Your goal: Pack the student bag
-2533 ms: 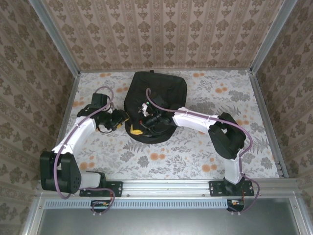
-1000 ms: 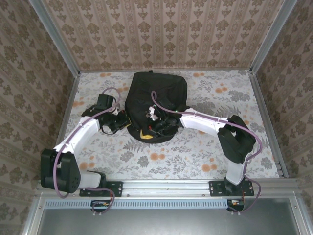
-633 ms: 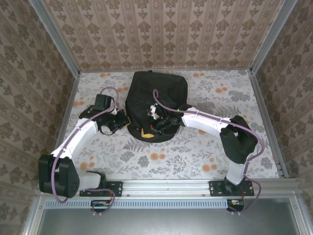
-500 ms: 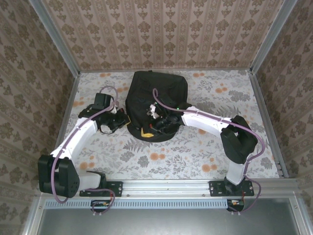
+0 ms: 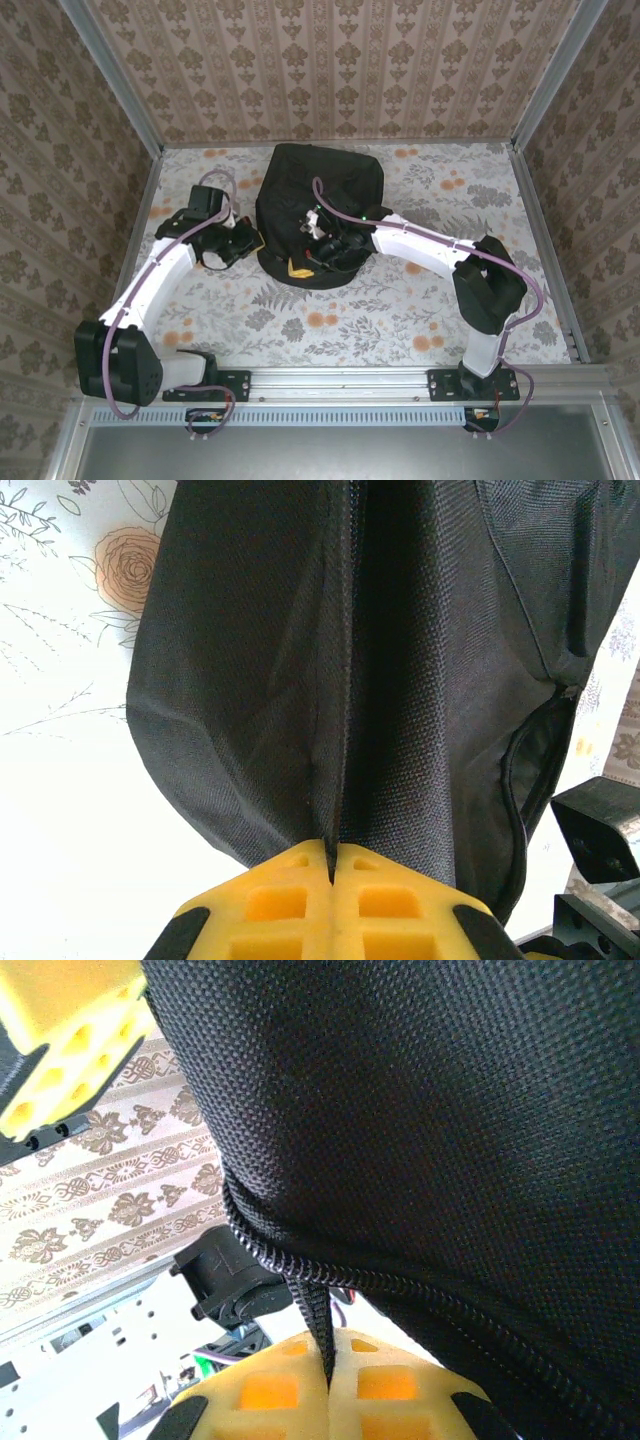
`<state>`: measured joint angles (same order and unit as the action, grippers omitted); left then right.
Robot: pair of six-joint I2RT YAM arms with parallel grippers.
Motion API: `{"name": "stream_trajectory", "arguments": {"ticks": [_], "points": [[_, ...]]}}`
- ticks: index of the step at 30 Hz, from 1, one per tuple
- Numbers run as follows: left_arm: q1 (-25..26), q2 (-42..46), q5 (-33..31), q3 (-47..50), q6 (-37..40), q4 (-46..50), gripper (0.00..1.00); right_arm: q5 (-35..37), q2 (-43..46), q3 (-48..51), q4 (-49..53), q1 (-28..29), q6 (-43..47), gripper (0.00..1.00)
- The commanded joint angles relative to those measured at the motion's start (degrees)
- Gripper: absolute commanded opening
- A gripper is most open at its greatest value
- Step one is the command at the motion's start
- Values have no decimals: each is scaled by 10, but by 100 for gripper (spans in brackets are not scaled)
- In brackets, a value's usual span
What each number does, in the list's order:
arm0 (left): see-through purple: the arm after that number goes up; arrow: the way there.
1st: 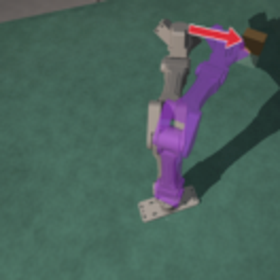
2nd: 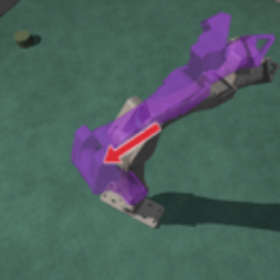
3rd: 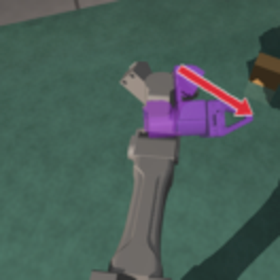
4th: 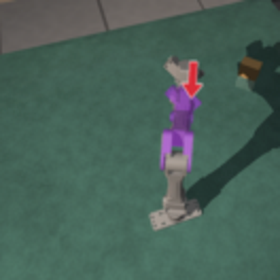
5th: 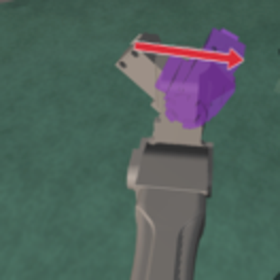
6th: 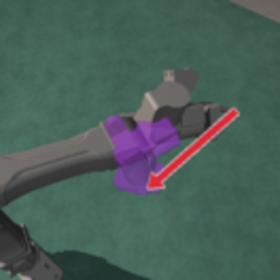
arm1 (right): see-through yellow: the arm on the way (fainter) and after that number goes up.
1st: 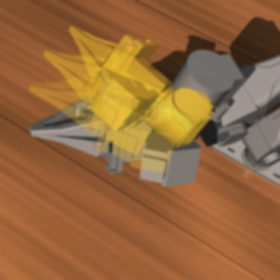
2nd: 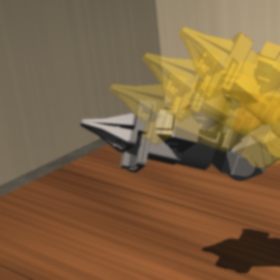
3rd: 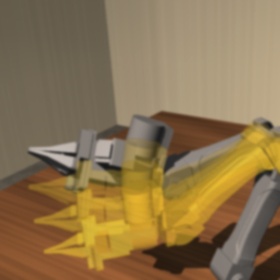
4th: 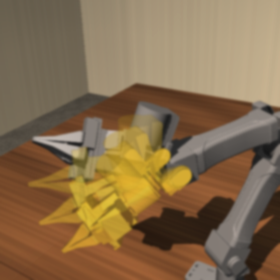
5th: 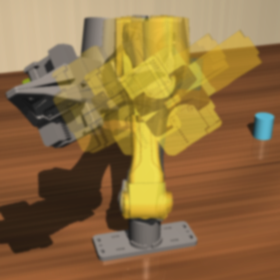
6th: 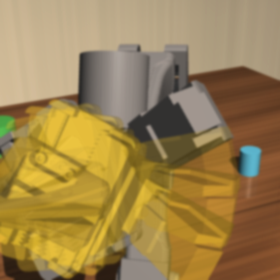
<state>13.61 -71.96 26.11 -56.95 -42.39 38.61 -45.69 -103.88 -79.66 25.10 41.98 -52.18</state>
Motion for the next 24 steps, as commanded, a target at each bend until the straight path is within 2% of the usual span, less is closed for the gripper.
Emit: {"name": "stream_trajectory", "arguments": {"ticks": [1, 14, 18, 24], "points": [[-26, 24, -18, 9, 5, -30, 0, -26, 36, 17, 47, -11, 13, 0], [-45, 23, -49, 25, 34, -29, 0, -36, 46, 22, 50, -23, 15, 0], [-50, 40, -80, 24, 38, -20, 0, -35, 49, 26, 34, -23, 5, 0], [-10, 33, -38, 45, 2, -38, 3, -37, 17, -6, 14, -2, -14, 0]]}}
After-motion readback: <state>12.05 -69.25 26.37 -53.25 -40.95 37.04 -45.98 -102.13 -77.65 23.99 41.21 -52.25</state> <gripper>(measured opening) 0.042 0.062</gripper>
